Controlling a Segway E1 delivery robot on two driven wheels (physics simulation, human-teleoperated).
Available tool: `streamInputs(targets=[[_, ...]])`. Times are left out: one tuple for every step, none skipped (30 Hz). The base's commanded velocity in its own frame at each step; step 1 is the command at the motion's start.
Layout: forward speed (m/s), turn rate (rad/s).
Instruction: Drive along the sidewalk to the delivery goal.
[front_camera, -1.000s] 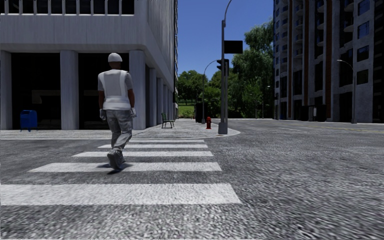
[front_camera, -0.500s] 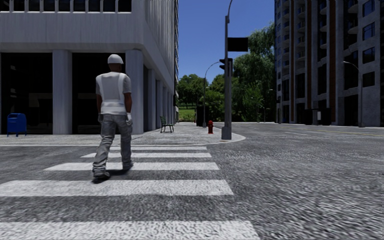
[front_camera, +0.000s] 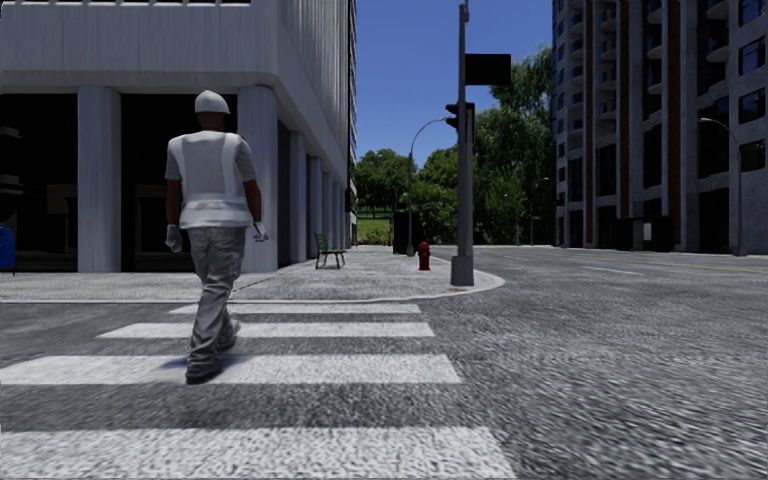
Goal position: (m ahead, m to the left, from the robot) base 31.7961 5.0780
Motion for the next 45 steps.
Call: streamInputs(targets=[[2.00,0.00],[2.00,0.00],[2.00,0.00],[2.00,0.00],[2.00,0.00],[2.00,0.00],[2.00,0.00],[2.00,0.00],[2.00,0.00],[2.00,0.00],[2.00,0.00],[2.00,0.00],[2.00,0.00],[2.00,0.00],[2.00,0.00],[2.00,0.00],[2.00,0.00],[2.00,0.00],[2.00,0.00],[2.00,0.00],[2.00,0.00],[2.00,0.00],[2.00,0.00],[2.00,0.00],[2.00,0.00],[2.00,0.00],[2.00,0.00],[2.00,0.00],[2.00,0.00],[2.00,0.00],[2.00,0.00],[2.00,0.00],[2.00,0.00],[2.00,0.00],[2.00,0.00],[2.00,0.00],[2.00,0.00],[2.00,0.00],[2.00,0.00],[2.00,0.00],[2.00,0.00],[2.00,0.00],[2.00,0.00],[2.00,0.00],[2.00,0.00]])
